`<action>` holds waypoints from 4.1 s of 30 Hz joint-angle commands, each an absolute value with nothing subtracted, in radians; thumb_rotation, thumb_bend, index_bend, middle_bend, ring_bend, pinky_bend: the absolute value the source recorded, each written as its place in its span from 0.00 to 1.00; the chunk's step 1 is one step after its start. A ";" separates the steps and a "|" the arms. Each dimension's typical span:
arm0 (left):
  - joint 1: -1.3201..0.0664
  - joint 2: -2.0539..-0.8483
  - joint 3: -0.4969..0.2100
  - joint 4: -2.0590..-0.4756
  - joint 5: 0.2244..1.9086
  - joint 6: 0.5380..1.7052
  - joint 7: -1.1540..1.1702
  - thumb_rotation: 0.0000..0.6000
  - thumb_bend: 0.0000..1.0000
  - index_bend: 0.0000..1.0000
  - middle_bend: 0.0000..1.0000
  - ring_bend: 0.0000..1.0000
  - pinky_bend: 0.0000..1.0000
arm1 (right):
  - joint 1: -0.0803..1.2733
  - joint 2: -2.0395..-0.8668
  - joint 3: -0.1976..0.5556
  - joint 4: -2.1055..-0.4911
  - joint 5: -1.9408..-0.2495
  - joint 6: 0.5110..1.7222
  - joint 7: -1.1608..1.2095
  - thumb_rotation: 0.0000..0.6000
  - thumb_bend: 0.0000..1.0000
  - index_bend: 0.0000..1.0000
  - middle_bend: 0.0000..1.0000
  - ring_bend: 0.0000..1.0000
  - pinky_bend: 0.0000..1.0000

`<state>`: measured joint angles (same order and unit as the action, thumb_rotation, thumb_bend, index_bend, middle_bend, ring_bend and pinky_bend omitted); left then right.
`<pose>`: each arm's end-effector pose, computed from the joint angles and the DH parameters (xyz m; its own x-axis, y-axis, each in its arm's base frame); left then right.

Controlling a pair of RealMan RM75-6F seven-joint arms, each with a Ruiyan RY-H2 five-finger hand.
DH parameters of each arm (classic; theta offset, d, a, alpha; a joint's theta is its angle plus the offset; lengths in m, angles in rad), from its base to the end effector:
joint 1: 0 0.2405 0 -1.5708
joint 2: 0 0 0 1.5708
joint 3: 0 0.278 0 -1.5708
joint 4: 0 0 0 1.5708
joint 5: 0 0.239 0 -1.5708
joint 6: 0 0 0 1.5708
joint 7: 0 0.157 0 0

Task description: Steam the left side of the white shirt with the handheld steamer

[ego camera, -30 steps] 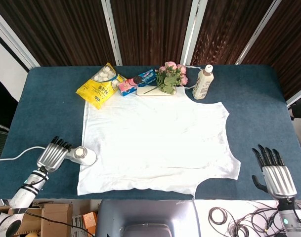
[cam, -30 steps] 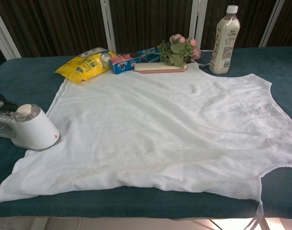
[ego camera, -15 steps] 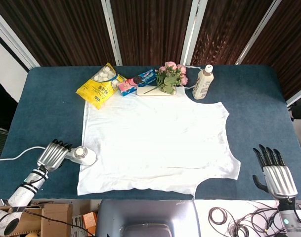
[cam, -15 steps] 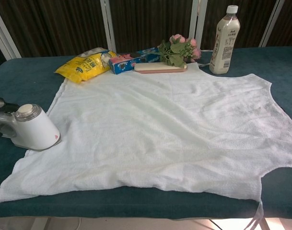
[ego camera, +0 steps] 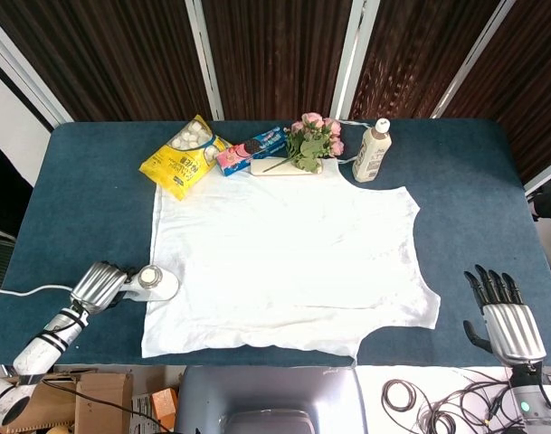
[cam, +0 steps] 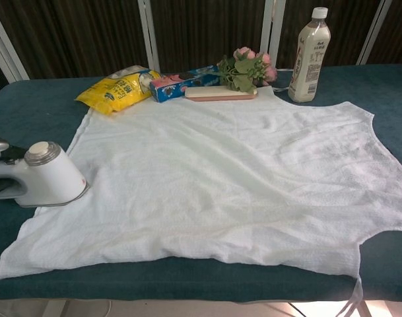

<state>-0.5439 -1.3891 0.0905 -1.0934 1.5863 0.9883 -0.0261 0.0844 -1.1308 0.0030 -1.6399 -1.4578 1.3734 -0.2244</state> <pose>-0.3507 0.3341 0.0218 0.7361 0.2745 0.6188 0.6669 -0.4511 -0.5932 -0.3510 -0.1840 0.1142 0.5487 -0.1665 0.8192 -0.8311 -0.0031 0.5561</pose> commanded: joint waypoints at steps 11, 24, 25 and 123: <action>-0.537 -1.471 0.119 -0.881 1.731 1.237 -0.392 1.00 0.51 0.96 0.89 0.86 0.79 | 0.081 -1.128 0.004 -1.639 -1.457 1.379 -0.219 1.00 0.31 0.00 0.00 0.00 0.02; -0.549 -1.516 0.097 -0.779 1.731 1.340 -0.643 1.00 0.53 0.98 0.94 0.92 0.86 | 0.082 -1.130 0.004 -1.639 -1.453 1.374 -0.226 1.00 0.31 0.00 0.00 0.00 0.02; -0.554 -1.517 0.090 -0.784 1.726 1.337 -0.645 1.00 0.53 0.98 0.94 0.92 0.86 | 0.082 -1.131 0.005 -1.639 -1.453 1.374 -0.227 1.00 0.31 0.00 0.00 0.00 0.02; -0.727 -1.830 -0.219 -1.245 0.961 1.125 0.543 1.00 0.52 0.98 0.94 0.92 0.86 | 0.065 -1.086 -0.001 -1.643 -1.499 1.410 -0.129 1.00 0.31 0.00 0.00 0.00 0.03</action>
